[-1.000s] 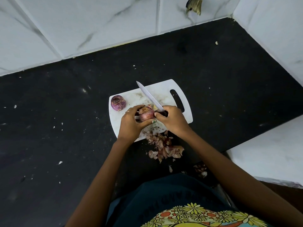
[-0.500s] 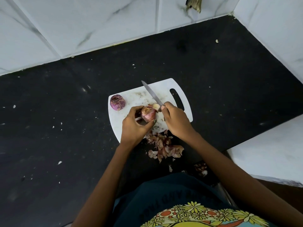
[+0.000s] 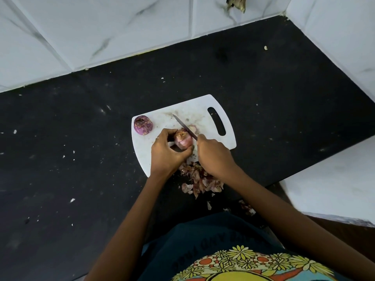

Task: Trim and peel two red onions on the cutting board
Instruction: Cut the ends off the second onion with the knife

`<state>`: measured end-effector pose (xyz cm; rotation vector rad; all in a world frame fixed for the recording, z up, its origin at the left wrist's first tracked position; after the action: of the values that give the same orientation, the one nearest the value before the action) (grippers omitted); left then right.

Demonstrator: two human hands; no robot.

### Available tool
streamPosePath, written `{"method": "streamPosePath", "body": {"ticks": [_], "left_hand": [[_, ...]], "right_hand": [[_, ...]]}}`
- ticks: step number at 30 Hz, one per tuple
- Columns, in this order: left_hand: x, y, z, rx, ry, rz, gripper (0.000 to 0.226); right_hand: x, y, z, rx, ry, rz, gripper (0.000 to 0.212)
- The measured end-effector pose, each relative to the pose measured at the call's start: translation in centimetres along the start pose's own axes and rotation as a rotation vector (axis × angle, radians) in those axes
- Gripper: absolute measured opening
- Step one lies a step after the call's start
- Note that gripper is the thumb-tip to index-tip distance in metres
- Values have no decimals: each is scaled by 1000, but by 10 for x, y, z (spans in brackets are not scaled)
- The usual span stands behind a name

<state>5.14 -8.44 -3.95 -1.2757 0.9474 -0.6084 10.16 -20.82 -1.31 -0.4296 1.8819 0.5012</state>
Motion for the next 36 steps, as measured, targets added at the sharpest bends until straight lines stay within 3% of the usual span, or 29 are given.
{"method": "streamPosePath", "body": {"ticks": [4, 9, 11, 14, 19, 36], "left_hand": [[2, 1, -1, 10, -39, 16, 52], [3, 4, 1, -22, -44, -10, 53], [3, 3, 2, -20, -43, 4, 52], [4, 2, 3, -15, -42, 16, 52], [3, 6, 4, -37, -47, 11, 53], [3, 3, 2, -67, -49, 4, 51]], "right_hand": [[-2, -1, 5, -9, 69, 7, 31], [4, -10, -7, 9, 84, 29, 4], [3, -7, -1, 9, 83, 36, 7], [3, -3, 7, 13, 95, 38, 31], [7, -6, -4, 18, 70, 7, 17], [40, -11, -14, 71, 101, 40, 17]]}}
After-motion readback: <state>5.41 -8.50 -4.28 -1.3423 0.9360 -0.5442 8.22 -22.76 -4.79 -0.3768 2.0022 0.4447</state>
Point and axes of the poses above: each hand's wrist, its own z-axis towards the middle knuckle, its own x-axis out of the palm, y = z × x, the point moved 6 cm from there along z, towards the middle knuckle, and after that the axes turned 14 degrees about -z, right-handed, at the moved point
